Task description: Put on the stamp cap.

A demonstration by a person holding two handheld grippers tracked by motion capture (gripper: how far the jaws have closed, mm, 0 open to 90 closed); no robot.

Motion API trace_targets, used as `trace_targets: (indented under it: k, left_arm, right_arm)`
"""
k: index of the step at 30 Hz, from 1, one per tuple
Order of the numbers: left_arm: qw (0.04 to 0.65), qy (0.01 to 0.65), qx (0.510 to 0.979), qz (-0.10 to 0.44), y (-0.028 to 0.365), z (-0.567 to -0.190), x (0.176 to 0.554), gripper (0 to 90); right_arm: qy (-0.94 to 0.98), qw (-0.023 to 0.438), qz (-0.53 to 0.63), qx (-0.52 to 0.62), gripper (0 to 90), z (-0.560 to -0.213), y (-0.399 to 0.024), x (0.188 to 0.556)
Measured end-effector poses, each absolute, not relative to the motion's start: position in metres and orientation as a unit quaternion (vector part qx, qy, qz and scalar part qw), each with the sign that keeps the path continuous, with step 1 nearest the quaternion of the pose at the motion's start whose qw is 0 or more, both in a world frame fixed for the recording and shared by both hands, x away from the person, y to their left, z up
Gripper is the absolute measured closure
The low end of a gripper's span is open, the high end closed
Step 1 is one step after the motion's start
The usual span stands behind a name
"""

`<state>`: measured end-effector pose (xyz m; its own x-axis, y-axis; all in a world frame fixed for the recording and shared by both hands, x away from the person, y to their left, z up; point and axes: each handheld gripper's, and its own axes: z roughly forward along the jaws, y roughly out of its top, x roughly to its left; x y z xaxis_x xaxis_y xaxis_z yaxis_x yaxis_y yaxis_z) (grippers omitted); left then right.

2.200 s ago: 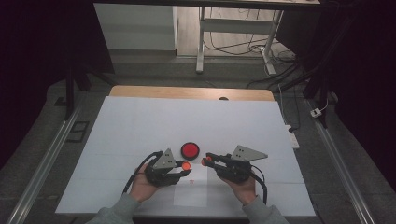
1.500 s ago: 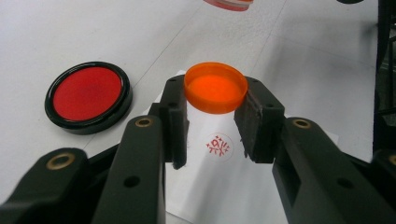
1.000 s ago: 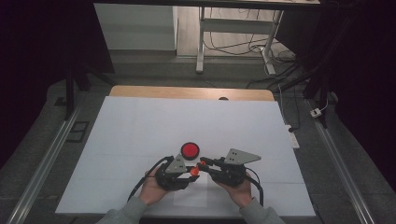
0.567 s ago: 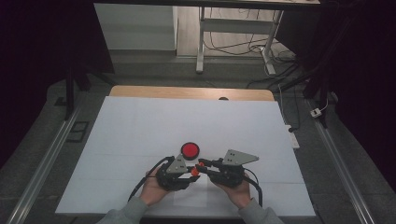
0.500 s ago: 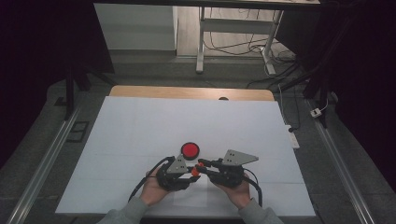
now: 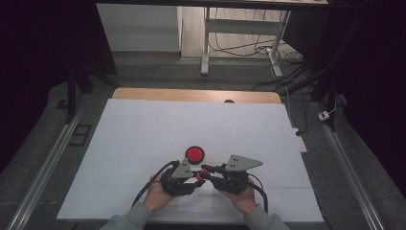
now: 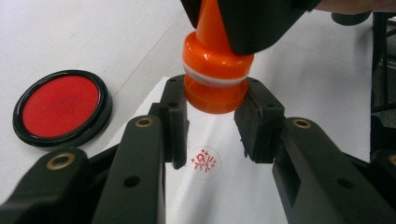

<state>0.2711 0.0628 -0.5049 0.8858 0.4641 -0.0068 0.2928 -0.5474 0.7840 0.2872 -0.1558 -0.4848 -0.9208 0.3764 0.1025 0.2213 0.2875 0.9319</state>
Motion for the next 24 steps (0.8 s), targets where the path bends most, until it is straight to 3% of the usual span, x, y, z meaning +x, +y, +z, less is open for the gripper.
trace_targets:
  k: [24]
  left_arm:
    - [0.433,0.213,0.868,0.114,0.0635,-0.5028,0.2687,65.1]
  right_arm:
    - [0.801,0.066,0.565,0.187,71.9,-0.4865,-0.1546,0.2871]
